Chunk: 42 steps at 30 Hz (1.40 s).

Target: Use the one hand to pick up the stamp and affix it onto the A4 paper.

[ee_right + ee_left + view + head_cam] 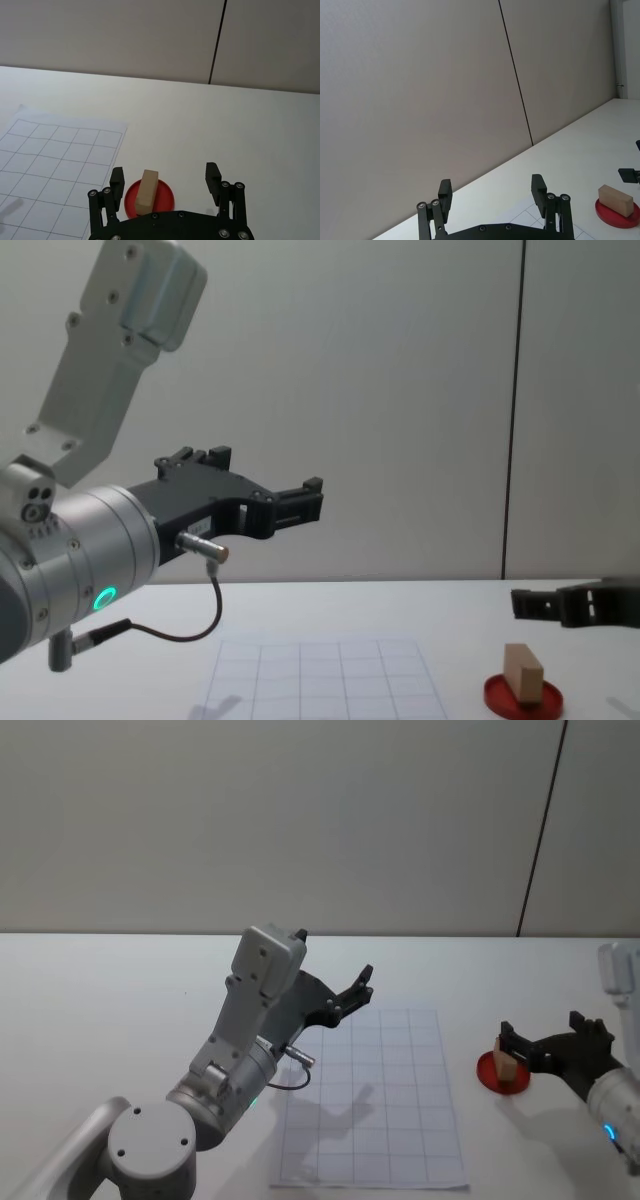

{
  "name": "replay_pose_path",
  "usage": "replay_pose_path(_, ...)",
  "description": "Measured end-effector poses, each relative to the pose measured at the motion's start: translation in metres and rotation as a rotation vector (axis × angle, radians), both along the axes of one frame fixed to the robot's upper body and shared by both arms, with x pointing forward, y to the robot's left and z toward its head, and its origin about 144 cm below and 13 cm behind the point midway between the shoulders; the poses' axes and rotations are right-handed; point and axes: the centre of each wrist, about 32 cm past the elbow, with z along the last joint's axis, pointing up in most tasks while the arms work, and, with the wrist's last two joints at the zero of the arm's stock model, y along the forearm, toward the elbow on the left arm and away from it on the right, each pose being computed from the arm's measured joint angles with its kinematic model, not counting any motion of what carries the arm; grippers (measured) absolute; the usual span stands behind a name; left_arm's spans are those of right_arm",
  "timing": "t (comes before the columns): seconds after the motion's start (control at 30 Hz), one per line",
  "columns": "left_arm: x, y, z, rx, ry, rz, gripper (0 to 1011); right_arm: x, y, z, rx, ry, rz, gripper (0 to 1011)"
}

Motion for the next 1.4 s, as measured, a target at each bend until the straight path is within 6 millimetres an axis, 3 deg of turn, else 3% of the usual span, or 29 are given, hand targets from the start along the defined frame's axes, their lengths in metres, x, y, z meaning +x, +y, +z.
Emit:
replay_pose_path(0.63, 0.000, 0.000, 0.000, 0.000, 0.000, 0.000, 1002, 0.014, 0.021, -0.005, -0.003, 0.081, -0.040, 1001)
replay_pose_path(1.4, 0.000, 0.000, 0.000, 0.000, 0.000, 0.000, 1002, 0.026, 0.023, -0.008, 0.005, 0.154, -0.049, 1001)
